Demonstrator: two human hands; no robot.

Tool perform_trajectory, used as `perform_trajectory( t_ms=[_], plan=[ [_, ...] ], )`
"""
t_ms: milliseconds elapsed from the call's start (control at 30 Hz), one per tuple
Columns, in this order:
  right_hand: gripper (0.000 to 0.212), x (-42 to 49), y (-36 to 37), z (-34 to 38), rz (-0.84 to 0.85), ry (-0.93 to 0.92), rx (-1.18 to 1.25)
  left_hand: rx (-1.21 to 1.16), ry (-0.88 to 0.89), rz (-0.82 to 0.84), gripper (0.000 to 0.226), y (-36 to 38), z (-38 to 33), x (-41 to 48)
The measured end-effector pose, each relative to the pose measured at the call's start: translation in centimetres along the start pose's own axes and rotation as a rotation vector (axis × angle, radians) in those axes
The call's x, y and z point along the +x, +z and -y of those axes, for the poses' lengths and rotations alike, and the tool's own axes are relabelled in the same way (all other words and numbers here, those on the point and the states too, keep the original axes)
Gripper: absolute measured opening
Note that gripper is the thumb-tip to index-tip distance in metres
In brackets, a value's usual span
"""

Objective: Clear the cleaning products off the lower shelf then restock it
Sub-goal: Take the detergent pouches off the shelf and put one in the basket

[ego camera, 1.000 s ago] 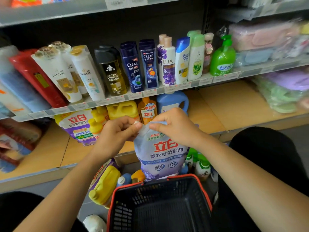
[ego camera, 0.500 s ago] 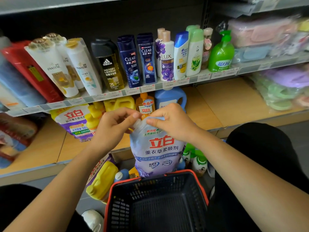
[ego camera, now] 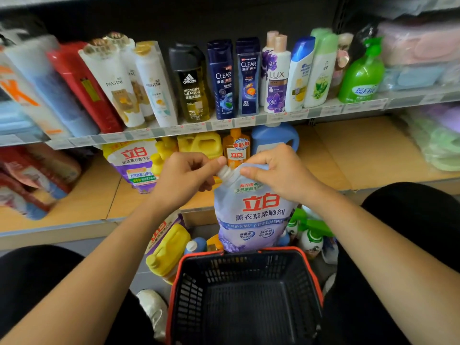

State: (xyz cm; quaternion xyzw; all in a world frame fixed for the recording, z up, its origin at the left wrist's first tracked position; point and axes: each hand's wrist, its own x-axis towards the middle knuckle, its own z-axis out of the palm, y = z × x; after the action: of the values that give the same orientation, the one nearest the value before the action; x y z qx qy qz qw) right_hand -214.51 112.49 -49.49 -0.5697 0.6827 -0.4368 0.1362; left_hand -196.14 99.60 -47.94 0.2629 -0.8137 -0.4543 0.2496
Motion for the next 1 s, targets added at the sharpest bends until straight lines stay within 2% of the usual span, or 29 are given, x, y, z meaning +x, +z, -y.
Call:
perform_trajectory(
  t_ms=[100, 167, 300, 333, 467, 567, 767, 900, 1000],
  plan=[
    [0.015, 0.0, 0.2, 0.4, 0.016, 0.004, -0.014, 0.107, -0.015, -0.027, 0.052, -0.1, 0.1, -0.1],
    [0.015, 0.0, 0.4, 0.6, 0.020, 0.006, -0.019, 0.127, -0.028, -0.046, 0.052, -0.4, 0.1, -0.1],
    [0.016, 0.0, 0.4, 0.8, 0.028, -0.007, -0.033, -0.064, 0.055, 0.111, 0.021, -1.3, -0.4, -0.1],
    [0.016, 0.0, 0.3, 0.8, 0.031, -0.011, -0.041, -0.076, 0.079, 0.155, 0.019, -1.6, -0.5, -0.2],
    [0.016, 0.0, 0.4, 0.8, 0.041, -0.019, -0.058, 0.027, 0.068, 0.184, 0.023, -2.2, -0.6, -0.3],
    [0.015, 0.0, 0.6, 0.8, 0.047, -0.028, -0.060, 0.118, 0.060, 0.153, 0.014, -2.5, -0.4, -0.4],
    [0.012, -0.1, 0.9, 0.9, 0.051, -0.042, -0.050, 0.200, 0.053, 0.068, 0.025, -2.5, -0.5, -0.3],
    [0.012, -0.1, 0.9, 1.0, 0.046, -0.046, -0.045, 0.145, 0.081, 0.136, 0.012, -2.6, -0.8, -0.5],
    [0.012, -0.2, 0.8, 1.1, 0.049, -0.043, -0.041, 0.093, 0.102, 0.211, 0.025, -2.9, -1.1, -0.7]
  ],
)
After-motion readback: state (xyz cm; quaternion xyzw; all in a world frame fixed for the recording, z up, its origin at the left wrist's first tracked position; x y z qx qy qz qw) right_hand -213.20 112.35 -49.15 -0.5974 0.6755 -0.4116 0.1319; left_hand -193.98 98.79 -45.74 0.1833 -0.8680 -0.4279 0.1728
